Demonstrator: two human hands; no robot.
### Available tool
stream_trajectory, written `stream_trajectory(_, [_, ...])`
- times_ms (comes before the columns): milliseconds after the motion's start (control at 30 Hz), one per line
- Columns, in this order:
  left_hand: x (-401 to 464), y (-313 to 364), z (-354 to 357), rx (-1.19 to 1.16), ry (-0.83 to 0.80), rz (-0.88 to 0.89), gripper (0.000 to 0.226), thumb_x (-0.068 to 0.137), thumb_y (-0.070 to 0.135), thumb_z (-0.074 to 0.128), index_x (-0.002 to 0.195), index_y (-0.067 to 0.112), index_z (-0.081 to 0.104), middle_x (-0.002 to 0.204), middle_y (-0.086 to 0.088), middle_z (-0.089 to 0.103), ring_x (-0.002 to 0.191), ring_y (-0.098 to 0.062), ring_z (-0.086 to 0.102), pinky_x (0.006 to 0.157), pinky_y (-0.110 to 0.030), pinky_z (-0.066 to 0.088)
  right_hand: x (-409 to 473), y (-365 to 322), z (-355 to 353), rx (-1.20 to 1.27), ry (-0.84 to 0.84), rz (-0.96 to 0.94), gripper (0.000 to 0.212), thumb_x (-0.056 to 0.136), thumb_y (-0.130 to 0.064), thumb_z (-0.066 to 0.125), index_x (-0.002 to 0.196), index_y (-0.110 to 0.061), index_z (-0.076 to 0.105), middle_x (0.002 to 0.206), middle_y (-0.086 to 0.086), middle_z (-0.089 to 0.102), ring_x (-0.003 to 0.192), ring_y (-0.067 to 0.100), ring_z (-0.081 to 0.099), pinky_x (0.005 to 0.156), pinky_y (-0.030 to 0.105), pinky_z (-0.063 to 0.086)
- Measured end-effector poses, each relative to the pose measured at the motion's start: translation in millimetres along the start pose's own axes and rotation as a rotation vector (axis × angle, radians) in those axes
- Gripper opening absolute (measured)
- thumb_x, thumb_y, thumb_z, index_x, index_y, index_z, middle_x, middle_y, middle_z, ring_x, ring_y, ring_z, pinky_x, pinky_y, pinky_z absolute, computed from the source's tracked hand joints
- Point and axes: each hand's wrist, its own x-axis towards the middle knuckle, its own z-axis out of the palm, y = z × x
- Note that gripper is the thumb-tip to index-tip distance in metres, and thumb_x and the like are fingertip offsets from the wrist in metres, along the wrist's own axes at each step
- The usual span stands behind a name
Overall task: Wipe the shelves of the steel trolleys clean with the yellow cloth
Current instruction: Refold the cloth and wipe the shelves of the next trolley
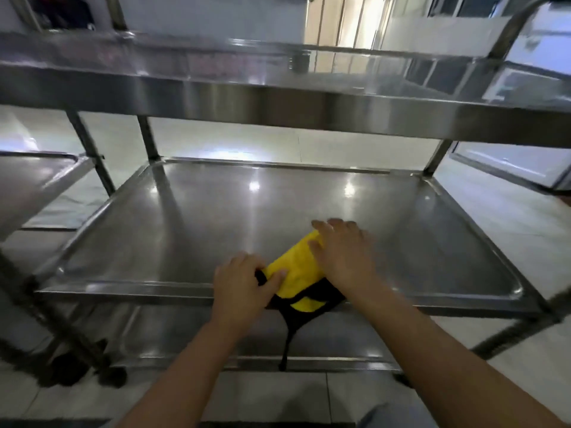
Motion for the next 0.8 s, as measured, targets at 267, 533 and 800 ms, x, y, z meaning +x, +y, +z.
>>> stream_trajectory(267, [-1.4,-1.9,-3.2,-0.265,-0.106,-0.184,0.054,0.095,0.035,0.054,0.139,0.007,0.041,0.139,-0.014,0.043,0.135,-0.025,0.030,0.110,-0.032,0.023,-22.9,-48.4,35.1,0.210,-0.248,0.088,0.085,0.079,-0.082,0.017,0.143,-0.027,0.029,0.158,0.020,0.004,0.143,0.043,0.000,0.113,0.061,0.002])
stream_trajectory(533, [2.3,-3.5,18.7,0.389,-0.387,-0.125,0.100,0.075,0.068,-0.025,0.154,0.019,0.011,0.162,-0.005,0.000,0.148,-0.020,-0.008,0.115,-0.055,-0.007,-13.2,55.9,36.6,0.202,-0.255,-0.065,0.053,0.087,-0.065,0.038,0.135,-0.043,0.032,0.160,-0.010,0.003,0.147,0.026,0.000,0.110,0.062,0.002])
stream_trajectory(800, [11.9,-3.8,27.7,0.614,-0.339,0.078,0.084,0.084,0.058,-0.007,0.149,0.017,0.027,0.159,-0.007,0.022,0.149,-0.022,0.007,0.113,-0.056,-0.006,14.4,140.6,26.3,0.194,-0.333,0.220,0.049,0.096,-0.047,0.032,0.144,-0.041,0.025,0.161,-0.001,0.000,0.142,0.045,0.000,0.112,0.062,0.005])
